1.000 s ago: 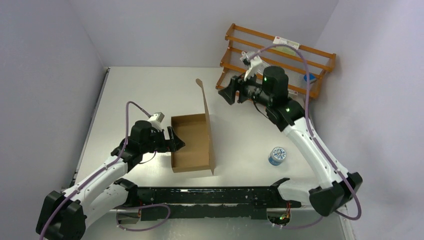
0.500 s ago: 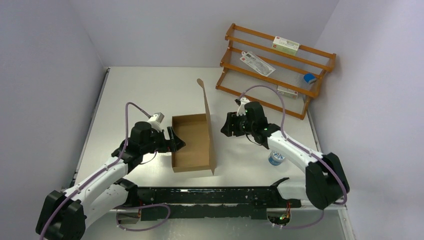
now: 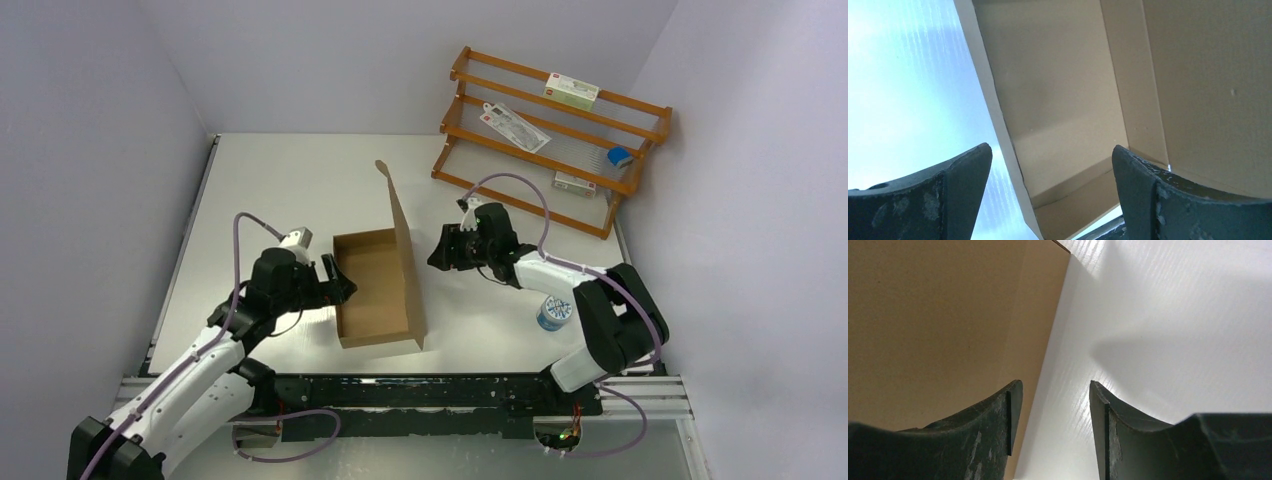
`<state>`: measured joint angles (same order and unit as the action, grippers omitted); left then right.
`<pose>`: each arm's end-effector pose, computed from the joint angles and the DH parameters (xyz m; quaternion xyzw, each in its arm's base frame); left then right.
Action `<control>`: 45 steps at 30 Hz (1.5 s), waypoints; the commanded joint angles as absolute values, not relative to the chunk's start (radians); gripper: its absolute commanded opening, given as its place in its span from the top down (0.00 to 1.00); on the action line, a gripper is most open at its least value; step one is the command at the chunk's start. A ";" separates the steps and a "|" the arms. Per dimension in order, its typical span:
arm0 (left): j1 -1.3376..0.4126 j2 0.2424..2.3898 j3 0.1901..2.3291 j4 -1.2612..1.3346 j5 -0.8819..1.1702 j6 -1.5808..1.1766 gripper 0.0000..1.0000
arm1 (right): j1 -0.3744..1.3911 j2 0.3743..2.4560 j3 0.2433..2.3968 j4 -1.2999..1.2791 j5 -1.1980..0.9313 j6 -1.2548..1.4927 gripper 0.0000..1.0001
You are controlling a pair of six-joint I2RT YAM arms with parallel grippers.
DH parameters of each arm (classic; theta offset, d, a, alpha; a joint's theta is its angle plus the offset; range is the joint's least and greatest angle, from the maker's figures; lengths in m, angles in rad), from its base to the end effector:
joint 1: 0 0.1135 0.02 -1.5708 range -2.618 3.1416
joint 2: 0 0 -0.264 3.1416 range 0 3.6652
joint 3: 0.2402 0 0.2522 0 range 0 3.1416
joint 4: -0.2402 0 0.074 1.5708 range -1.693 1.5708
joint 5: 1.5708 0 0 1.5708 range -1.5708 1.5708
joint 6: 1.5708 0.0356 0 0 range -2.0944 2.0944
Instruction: Fold the paper box
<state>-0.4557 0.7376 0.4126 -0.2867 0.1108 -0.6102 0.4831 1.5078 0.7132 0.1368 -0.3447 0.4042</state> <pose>0.1468 -0.0764 0.2069 -0.0429 0.8852 -0.2764 0.3718 0.2626 0.1513 0.1785 -0.1104 0.8806 0.3254 0.3262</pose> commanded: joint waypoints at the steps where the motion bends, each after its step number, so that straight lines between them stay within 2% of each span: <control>1: -0.462 0.724 0.496 -0.321 0.107 -0.633 0.05 | 0.500 1.540 0.758 0.188 -0.385 0.406 0.45; 5: -0.460 0.788 0.449 -0.343 0.110 -0.667 0.07 | 0.532 1.562 0.780 0.193 -0.403 0.415 0.45; 11: -0.462 0.819 0.327 -0.197 0.226 -0.735 0.13 | 0.566 1.613 0.841 0.177 -0.423 0.407 0.45; 16: -0.466 0.853 0.356 -0.145 0.312 -0.715 0.11 | 0.568 1.699 0.924 0.208 -0.439 0.415 0.46; 21: -0.511 0.874 0.357 -0.037 0.390 -0.766 0.11 | 0.588 1.832 1.093 0.221 -0.487 0.410 0.47; 31: -0.638 0.909 0.293 0.247 0.298 -0.890 0.09 | 0.581 2.080 1.435 0.168 -0.523 0.354 0.48; 38: -0.722 1.102 0.284 0.524 0.231 -0.955 0.08 | 0.514 2.015 1.501 0.078 -0.418 0.235 0.45; 45: -0.784 1.271 0.388 0.638 0.241 -0.933 0.06 | 0.474 1.766 1.389 -0.017 -0.203 0.097 0.37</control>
